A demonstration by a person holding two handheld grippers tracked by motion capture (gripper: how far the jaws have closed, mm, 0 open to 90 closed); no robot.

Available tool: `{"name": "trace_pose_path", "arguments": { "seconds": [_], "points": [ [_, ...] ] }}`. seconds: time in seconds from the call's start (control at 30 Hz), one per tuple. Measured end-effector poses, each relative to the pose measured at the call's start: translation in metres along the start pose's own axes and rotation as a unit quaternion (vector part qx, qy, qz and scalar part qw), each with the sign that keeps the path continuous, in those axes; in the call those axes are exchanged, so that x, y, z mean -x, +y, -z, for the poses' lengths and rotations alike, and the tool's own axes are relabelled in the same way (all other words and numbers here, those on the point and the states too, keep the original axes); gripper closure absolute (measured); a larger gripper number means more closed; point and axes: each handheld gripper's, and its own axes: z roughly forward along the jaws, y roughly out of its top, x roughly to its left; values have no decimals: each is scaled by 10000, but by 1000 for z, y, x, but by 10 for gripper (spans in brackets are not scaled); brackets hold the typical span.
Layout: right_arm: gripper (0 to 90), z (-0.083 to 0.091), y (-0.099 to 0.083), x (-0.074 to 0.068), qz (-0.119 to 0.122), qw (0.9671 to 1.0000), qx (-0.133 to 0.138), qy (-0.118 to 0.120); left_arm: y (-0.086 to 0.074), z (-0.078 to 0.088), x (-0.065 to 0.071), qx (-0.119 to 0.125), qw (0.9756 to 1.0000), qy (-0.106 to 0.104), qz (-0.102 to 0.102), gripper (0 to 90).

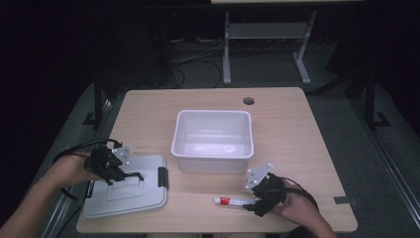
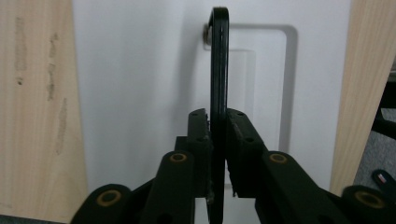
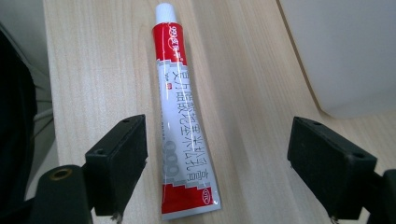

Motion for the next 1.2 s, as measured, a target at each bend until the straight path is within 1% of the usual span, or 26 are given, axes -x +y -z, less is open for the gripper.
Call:
{"name": "trace_pose_path", "arguments": {
  "seconds": [0.03, 0.07, 0.1, 0.17, 0.23, 0.3, 0.33, 0.4, 0.5, 0.57, 0.73, 0.8, 0.9, 1.0, 1.03, 1.07, 1.1, 1.13, 1.2],
  "points": [
    [197, 0, 0, 0, 0, 10000, 0, 0, 0, 2, 0, 22, 10000, 34, 3, 791],
    [199, 0, 2, 0, 18, 10000, -22, 0, -1, 4, -1, 49, 10000, 61, 25, 769],
    [204, 0, 3, -1, 43, 10000, -36, 13, -1, 5, -1, 48, 10000, 60, 43, 746],
    [214, 0, 7, -1, 132, 9999, -90, 24, -1, 6, -1, 33, 10000, 59, 16, 744],
    [223, -1, 10, -2, 164, 9998, -131, 72, 0, 5, -1, 30, 10000, 80, 25, 723],
    [229, -2, 13, -3, 202, 9995, -238, 100, 0, 5, -1, 51, 9999, 84, 45, 703],
    [240, -3, 17, -3, 242, 9991, -306, 164, 0, 5, -1, 34, 9999, 91, 22, 683],
    [252, -3, 19, -3, 288, 9988, -337, 183, 1, 4, -1, 44, 9999, 104, 34, 678],
    [270, -4, 24, -3, 345, 9982, -392, 278, 1, 5, -1, 44, 9999, 119, 42, 652],
    [295, -4, 27, -3, 384, 9976, -477, 332, 1, 6, -2, 68, 9999, 144, 44, 641],
    [344, -8, 36, -3, 481, 9962, -568, 453, 0, 8, -1, 94, 9998, 185, 65, 610],
    [365, -11, 40, -4, 495, 9950, -705, 498, -1, 8, 0, 96, 9998, 174, 73, 611],
    [390, -15, 44, -4, 554, 9937, -788, 571, -2, 8, 0, 108, 9997, 185, 72, 608],
    [439, -21, 48, -5, 653, 9917, -892, 650, -4, 9, 0, 144, 9997, 198, 94, 601],
    [453, -22, 49, -5, 683, 9915, -890, 658, -4, 9, 0, 144, 9996, 208, 98, 598],
    [486, -24, 50, -5, 674, 9909, -916, 722, -4, 9, 0, 149, 9996, 207, 110, 594],
    [486, -24, 50, -5, 674, 9909, -916, 722, -5, 9, 1, 143, 9996, 216, 96, 594],
    [504, -27, 50, -5, 696, 9898, -1003, 738, -5, 9, 1, 144, 9996, 232, 109, 579],
    [519, -28, 49, -5, 701, 9894, -1028, 746, -6, 9, 1, 158, 9995, 232, 134, 576]
  ]
}}
